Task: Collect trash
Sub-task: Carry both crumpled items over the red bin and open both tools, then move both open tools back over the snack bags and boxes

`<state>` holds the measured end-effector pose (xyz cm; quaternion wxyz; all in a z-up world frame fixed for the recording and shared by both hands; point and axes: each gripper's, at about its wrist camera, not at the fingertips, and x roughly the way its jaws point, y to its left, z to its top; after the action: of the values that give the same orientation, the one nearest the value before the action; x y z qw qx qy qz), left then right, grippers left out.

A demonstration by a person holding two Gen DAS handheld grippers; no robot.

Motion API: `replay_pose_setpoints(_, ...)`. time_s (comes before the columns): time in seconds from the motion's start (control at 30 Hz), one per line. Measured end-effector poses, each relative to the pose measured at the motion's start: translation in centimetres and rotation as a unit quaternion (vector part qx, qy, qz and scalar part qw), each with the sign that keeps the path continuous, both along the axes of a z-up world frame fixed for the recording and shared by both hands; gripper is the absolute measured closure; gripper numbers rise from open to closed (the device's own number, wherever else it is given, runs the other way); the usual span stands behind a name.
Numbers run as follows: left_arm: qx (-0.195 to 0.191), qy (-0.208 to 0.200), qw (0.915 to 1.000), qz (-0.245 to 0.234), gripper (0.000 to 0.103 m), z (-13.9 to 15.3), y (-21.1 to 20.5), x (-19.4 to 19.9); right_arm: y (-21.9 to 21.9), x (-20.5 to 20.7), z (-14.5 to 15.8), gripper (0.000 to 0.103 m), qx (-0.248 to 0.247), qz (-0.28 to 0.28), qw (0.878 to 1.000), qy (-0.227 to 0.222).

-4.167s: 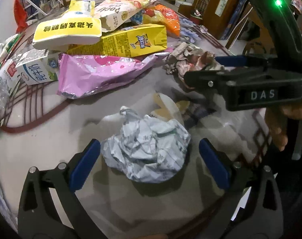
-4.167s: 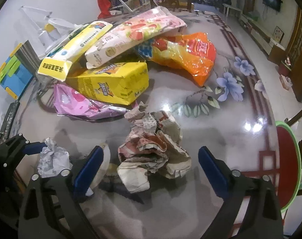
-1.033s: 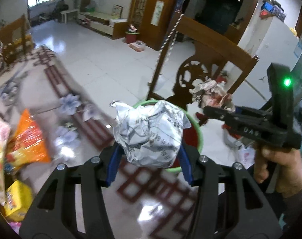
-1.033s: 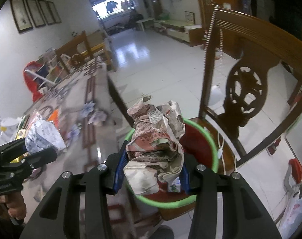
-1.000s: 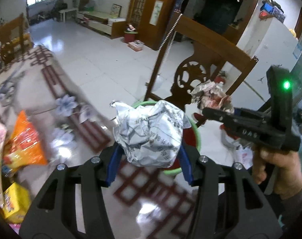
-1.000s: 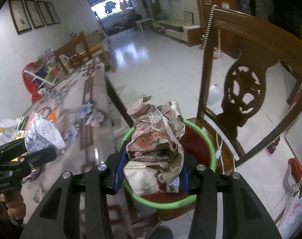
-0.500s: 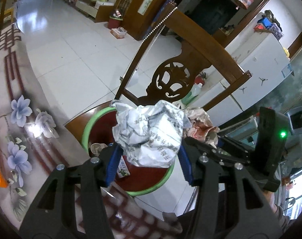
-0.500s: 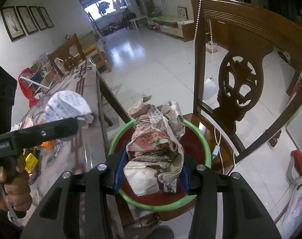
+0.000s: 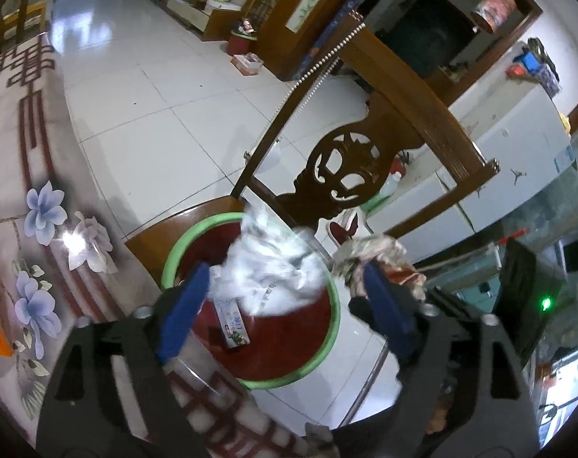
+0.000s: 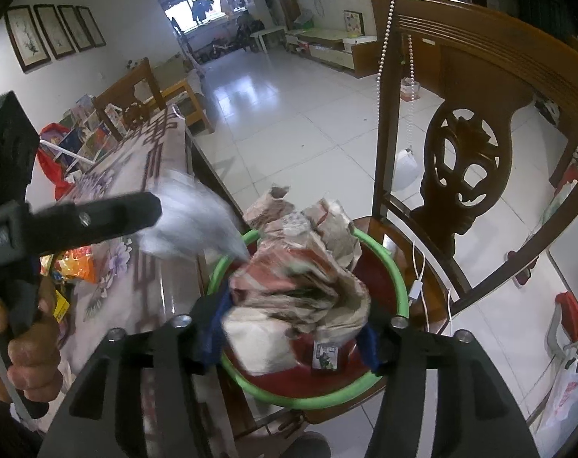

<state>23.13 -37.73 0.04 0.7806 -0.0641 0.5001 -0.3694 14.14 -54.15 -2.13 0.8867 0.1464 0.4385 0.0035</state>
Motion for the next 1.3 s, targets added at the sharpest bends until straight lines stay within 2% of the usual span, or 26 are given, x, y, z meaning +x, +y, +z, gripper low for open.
replay_pose_setpoints(0.07,-0.008,-0.001,1.0000,0.001,0.012,0.4,0.3,-0.1,0.1,-0.1,0.0,0.033,-0.003,-0.002,1.000,-0.002)
replay_pose_setpoints(0.13,-0.015,-0.003,0.9999,0.004,0.008,0.7,0.8,-0.2,0.1,-0.1,0.1,0.020,-0.004,-0.004,1.000,-0.005)
replay_pose_setpoints(0.33,-0.016,-0.007,0.9997,0.019,0.006,1.5,2.8,-0.7,0.8,-0.3,0.4,0.014,-0.006,-0.001,1.000,-0.008)
replay_pose_setpoints(0.43,-0.016,-0.010,0.9993,0.031,0.006,1.8,4.2,-1.3,2.1,-0.6,0.7,0.010,-0.025,0.005,1.000,-0.015)
replay_pose_setpoints(0.67,-0.003,-0.033,0.9974,0.064,0.006,3.1,9.2,-4.1,6.1,-1.5,0.9,0.010,-0.040,0.040,0.998,-0.014)
replay_pose_setpoints(0.83,0.016,-0.071,0.9935,0.088,0.006,5.3,13.6,-7.0,9.7,-2.2,2.2,0.009,-0.042,0.066,0.997,-0.028)
replay_pose_setpoints(1.03,0.031,-0.090,0.9881,0.121,0.006,6.9,20.1,-10.3,16.7,-3.2,3.0,0.009,-0.037,0.125,0.991,-0.034)
replay_pose_setpoints(1.3,0.061,-0.091,0.9761,0.187,0.006,6.4,29.8,-13.4,26.1,-4.1,3.1,0.009,-0.040,0.194,0.979,-0.040)
